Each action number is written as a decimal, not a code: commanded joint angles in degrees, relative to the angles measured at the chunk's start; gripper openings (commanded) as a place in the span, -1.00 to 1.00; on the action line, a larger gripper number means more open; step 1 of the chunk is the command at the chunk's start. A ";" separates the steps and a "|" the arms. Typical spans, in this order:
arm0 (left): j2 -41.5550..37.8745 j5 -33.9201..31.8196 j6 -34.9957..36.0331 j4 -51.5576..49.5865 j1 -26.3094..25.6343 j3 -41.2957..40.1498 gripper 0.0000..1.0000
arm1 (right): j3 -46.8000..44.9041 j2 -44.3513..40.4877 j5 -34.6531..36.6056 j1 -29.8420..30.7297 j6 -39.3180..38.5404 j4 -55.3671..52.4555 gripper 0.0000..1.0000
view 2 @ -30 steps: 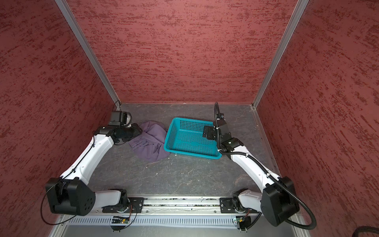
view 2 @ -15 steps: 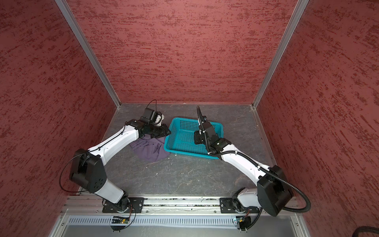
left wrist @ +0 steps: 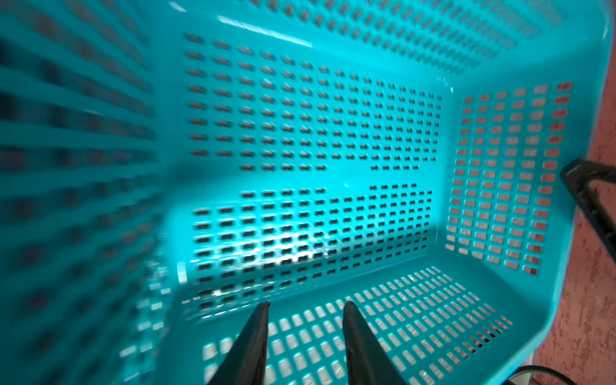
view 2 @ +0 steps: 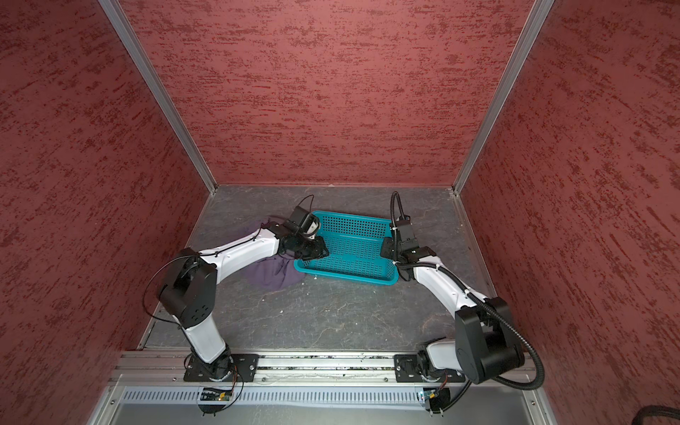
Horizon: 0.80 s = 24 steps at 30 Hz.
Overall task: Fold and stack the trousers
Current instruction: Move the basket to the top-right of the table.
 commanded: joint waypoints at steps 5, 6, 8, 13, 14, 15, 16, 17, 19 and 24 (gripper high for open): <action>4.84 3.50 -2.95 3.23 -3.60 12.22 -0.23 | 2.46 -2.05 5.90 -5.15 -0.80 -8.03 -0.36; 4.63 3.60 -2.38 3.03 -3.56 13.91 -0.22 | 2.37 -2.10 6.09 -5.36 -1.02 -8.14 -0.30; 3.95 3.53 -0.87 1.81 -3.32 17.36 -0.14 | 2.21 -2.04 6.35 -5.71 -1.33 -8.19 -0.21; 0.35 3.00 1.82 -1.71 0.05 22.07 0.17 | 3.32 -1.01 8.97 -7.48 -3.75 -8.72 -0.22; -0.89 2.94 1.76 -2.12 1.41 21.54 0.17 | 3.64 -1.05 9.73 -7.50 -4.20 -8.87 -0.26; -2.24 3.01 1.71 -2.24 2.63 20.51 0.18 | 3.82 -1.32 10.00 -7.55 -4.30 -8.98 -0.28; -3.95 2.93 1.59 -2.16 4.09 18.81 0.18 | 4.10 -1.77 9.83 -7.55 -4.49 -9.07 -0.29; -5.77 2.73 1.42 -1.97 5.59 16.56 0.20 | 4.34 -2.33 9.68 -7.56 -4.49 -9.15 -0.29; -9.00 1.90 0.97 -1.80 8.28 12.03 0.23 | 4.49 -4.02 9.72 -7.62 -4.25 -9.65 -0.29; -13.32 -0.49 0.73 -3.09 12.69 2.69 0.32 | 3.75 -8.07 11.95 -7.57 -4.03 -11.30 -0.22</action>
